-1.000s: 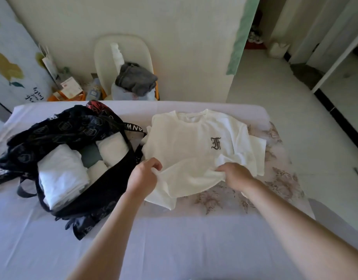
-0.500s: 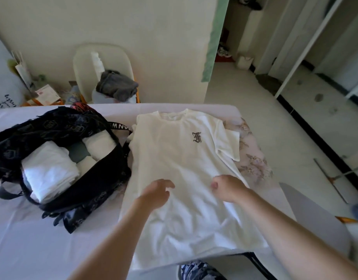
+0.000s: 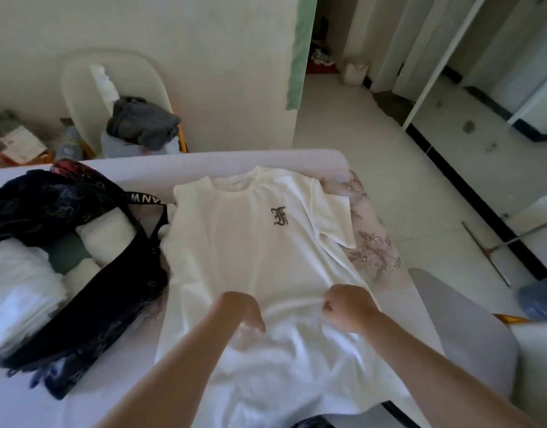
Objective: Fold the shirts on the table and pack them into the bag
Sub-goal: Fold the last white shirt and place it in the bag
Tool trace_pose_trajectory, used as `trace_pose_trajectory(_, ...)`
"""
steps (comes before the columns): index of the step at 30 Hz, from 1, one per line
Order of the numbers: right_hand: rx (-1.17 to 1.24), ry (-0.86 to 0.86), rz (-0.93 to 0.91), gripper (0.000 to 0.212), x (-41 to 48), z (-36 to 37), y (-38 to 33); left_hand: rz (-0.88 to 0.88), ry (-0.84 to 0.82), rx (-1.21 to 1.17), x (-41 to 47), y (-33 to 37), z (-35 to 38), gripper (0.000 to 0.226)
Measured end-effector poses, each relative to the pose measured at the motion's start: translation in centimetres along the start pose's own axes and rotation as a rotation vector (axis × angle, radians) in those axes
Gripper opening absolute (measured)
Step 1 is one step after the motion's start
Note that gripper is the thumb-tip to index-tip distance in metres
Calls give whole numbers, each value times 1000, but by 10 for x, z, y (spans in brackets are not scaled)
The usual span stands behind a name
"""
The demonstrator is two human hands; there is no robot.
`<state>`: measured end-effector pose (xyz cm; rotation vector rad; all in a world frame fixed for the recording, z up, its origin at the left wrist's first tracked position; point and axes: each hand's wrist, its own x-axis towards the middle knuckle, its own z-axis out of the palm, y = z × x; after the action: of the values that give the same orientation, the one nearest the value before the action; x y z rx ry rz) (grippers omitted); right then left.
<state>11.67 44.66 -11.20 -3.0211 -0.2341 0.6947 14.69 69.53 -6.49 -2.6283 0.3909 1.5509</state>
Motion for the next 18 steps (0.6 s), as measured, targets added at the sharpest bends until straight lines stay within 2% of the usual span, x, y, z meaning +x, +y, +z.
trace_pose_trajectory(2, 84, 51, 45, 32, 18, -20, 10, 5, -25, 15, 10, 11, -26, 36)
trace_pose_trajectory(3, 147, 129, 69, 29, 29, -28, 18, 13, 34, 12, 19, 16, -38, 33)
trace_pose_trajectory(5, 234, 327, 115, 28, 55, -46, 37, 37, 273, -30, 43, 25, -62, 30)
trace_pose_trajectory(7, 278, 387, 153, 37, 84, -59, 54, 103, 478, -153, 64, 36, -85, 30)
trace_pose_trajectory(9, 294, 270, 202, 49, 114, -64, 70, 174, 616, -250, 84, 48, -108, 31)
trace_pose_trajectory(11, 330, 103, 216, 64, 142, -64, 85, 226, 717, -247, 108, 57, -128, 34)
trace_pose_trajectory(13, 311, -9, 174, 69, 164, -61, 102, 258, 772, -222, 132, 64, -145, 41)
trace_pose_trajectory(16, 72, -47, 174, 65, 185, -60, 137, 277, 804, -139, 168, 72, -167, 50)
trace_pose_trajectory(18, 9, -13, 290, 65, 195, -62, 161, 256, 792, -52, 191, 76, -180, 54)
